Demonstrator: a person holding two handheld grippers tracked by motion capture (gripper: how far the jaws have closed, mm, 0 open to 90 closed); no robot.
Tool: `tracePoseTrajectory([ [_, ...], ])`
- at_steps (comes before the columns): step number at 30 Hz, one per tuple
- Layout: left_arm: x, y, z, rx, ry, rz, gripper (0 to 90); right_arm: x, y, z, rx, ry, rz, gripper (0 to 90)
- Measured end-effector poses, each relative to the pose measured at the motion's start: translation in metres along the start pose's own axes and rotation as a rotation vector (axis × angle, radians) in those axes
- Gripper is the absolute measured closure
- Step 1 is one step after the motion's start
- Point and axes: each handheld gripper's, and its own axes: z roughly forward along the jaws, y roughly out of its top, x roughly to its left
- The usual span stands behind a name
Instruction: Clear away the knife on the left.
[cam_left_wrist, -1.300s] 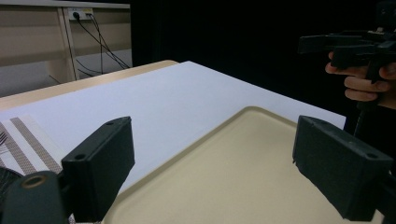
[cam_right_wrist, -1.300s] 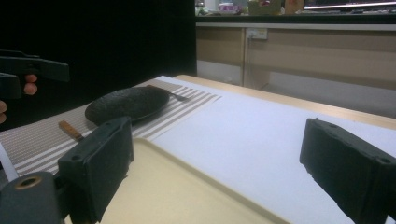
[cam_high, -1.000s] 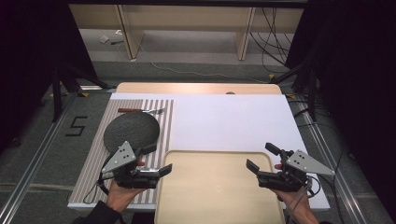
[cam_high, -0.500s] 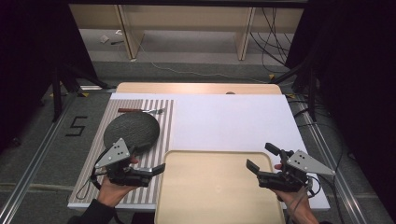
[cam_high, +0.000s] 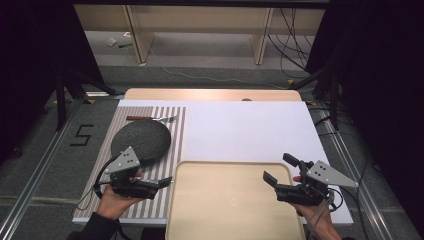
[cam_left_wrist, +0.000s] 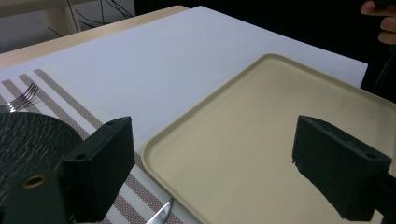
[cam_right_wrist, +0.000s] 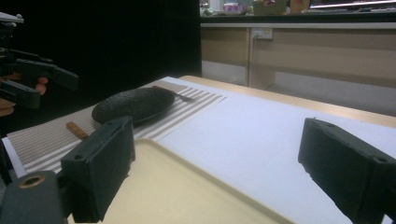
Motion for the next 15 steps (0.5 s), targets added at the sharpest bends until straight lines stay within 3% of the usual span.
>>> tracePoseTrajectory([
  [4,0.007,-0.002,-0.003,0.048,0.023,0.024,12.8,0.0,0.0,0.0,0.0,0.003,-0.001,12.0],
  [7,0.017,-0.008,-0.006,0.119,0.077,0.055,13.4,0.0,0.0,-0.001,0.002,0.001,0.001,12.1],
  [15,0.052,-0.029,-0.016,0.323,0.207,-0.006,14.2,0.001,0.0,0.0,0.004,0.006,0.001,12.3],
])
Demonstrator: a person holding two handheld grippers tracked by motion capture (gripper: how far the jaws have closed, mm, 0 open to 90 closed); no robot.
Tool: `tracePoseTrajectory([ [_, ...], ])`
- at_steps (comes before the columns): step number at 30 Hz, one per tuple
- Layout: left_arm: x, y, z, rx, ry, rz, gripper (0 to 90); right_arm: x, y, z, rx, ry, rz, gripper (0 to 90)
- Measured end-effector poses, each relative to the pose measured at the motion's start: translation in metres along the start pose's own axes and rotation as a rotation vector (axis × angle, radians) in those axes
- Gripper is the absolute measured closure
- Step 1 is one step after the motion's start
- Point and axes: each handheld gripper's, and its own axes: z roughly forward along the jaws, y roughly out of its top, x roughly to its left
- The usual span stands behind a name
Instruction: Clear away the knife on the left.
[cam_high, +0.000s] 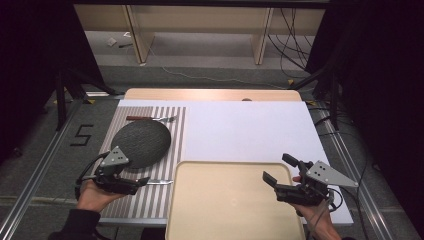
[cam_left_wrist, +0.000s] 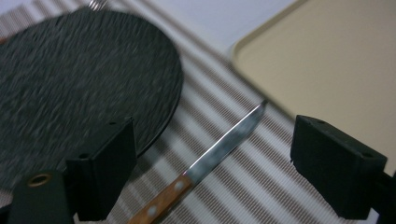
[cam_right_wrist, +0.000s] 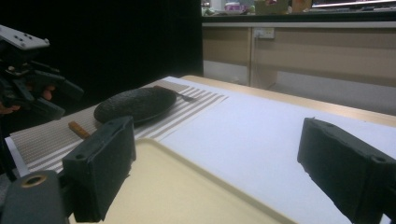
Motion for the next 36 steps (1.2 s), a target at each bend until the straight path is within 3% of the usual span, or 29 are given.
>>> tracePoseTrajectory([
  [2,0.003,-0.004,0.002,0.047,0.004,-0.004,14.4,0.0,0.0,0.0,0.003,0.001,0.0,12.3],
  [10,0.01,-0.006,0.012,0.138,0.005,0.014,15.7,0.001,0.0,0.001,0.004,0.004,0.001,12.3],
  [13,0.02,-0.009,0.017,0.174,-0.007,-0.013,15.8,0.001,0.0,0.001,0.006,0.008,0.001,12.3],
  [20,0.027,-0.014,0.025,0.241,-0.017,-0.024,15.8,0.001,-0.001,0.003,0.008,0.011,0.002,12.4],
  [25,0.025,-0.01,0.032,0.293,-0.021,0.008,16.4,0.001,-0.001,0.003,0.01,0.015,0.001,12.3],
  [30,0.022,-0.007,0.038,0.365,-0.09,0.038,16.4,0.002,-0.001,0.003,0.009,0.017,0.0,12.4],
  [36,0.026,-0.005,0.044,0.448,-0.088,0.069,16.4,0.002,-0.001,0.003,0.011,0.02,0.003,12.5],
])
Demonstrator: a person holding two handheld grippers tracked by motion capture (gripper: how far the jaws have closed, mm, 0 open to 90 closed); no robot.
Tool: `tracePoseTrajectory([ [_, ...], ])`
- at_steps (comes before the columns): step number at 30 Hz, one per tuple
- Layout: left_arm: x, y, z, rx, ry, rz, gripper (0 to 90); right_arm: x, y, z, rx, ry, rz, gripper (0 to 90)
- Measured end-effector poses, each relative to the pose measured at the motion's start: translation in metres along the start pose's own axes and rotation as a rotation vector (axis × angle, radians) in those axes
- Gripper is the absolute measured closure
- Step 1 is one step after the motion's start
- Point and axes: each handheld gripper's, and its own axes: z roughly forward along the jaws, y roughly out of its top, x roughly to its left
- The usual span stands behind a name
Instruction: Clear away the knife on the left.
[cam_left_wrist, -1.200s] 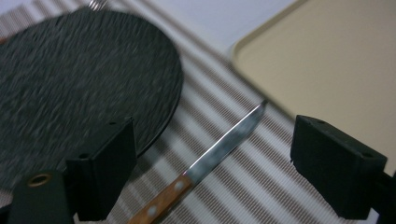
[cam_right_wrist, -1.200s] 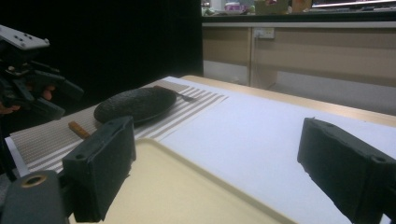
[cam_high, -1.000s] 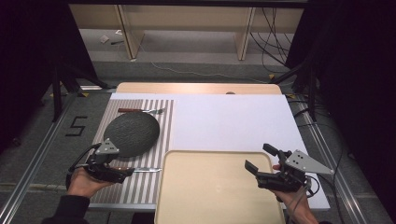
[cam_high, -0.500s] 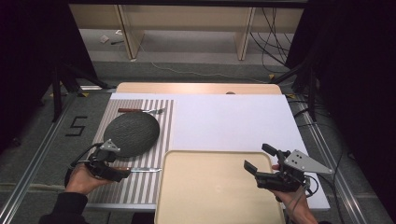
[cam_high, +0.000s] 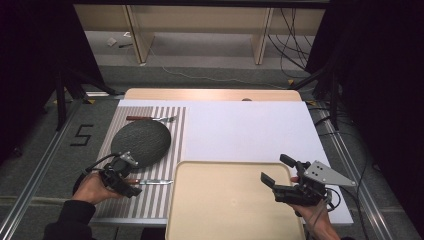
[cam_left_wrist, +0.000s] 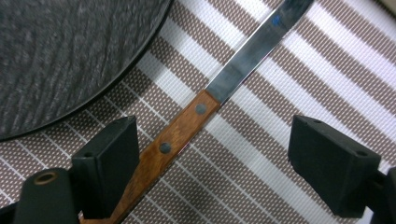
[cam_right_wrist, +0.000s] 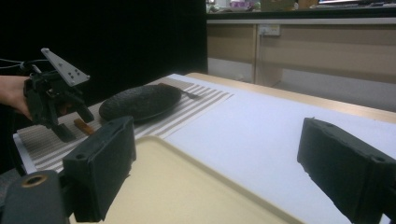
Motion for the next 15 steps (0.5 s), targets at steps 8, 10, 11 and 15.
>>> tracePoseTrajectory([
  [8,0.005,0.008,0.003,0.051,0.003,0.048,17.8,0.0,0.0,0.0,0.004,0.005,0.001,12.5],
  [10,0.006,0.01,0.006,0.071,0.002,0.056,18.1,0.0,0.0,0.0,0.004,0.006,0.0,12.6],
  [11,0.007,0.011,0.007,0.075,0.003,0.057,18.3,0.0,0.0,0.0,0.005,0.007,0.0,12.6],
  [15,0.008,0.014,0.007,0.087,-0.014,0.069,20.7,0.0,0.0,0.001,0.006,0.01,0.0,12.7],
])
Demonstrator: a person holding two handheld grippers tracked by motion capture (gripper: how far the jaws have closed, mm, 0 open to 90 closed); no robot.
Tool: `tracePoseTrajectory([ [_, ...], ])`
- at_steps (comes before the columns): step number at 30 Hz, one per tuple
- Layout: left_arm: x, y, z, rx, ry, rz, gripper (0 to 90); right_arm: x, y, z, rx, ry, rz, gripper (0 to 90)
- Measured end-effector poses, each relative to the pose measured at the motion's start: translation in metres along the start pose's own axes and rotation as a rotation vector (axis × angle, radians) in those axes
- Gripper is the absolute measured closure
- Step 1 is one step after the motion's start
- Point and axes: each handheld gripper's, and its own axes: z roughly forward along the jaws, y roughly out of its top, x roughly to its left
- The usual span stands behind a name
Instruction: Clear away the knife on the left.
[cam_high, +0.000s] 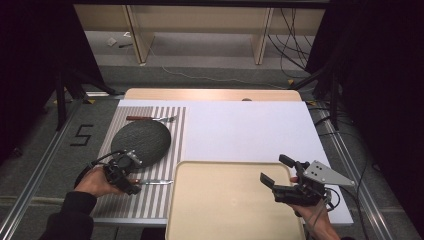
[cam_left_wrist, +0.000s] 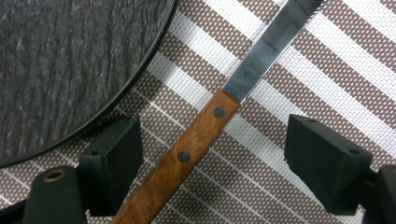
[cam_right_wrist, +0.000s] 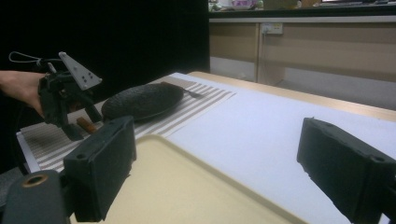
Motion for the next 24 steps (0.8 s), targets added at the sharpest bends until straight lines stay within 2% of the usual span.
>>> tracePoseTrajectory([
  [4,0.0014,0.0024,0.0018,0.014,-0.024,-0.004,23.7,0.0007,0.0,0.0002,0.002,0.004,0.001,13.1],
  [6,0.001,0.0026,0.0031,0.028,-0.023,0.0,24.3,0.0008,0.0,0.0004,0.0,0.005,0.003,13.2],
  [9,0.0029,0.0028,0.0025,0.024,-0.028,-0.014,26.2,0.0006,0.0,0.0005,0.002,0.005,0.004,13.2],
  [24,-0.0002,0.0062,0.0012,0.061,0.003,-0.014,35.6,0.001,0.0,0.0006,0.001,0.006,0.003,13.5],
])
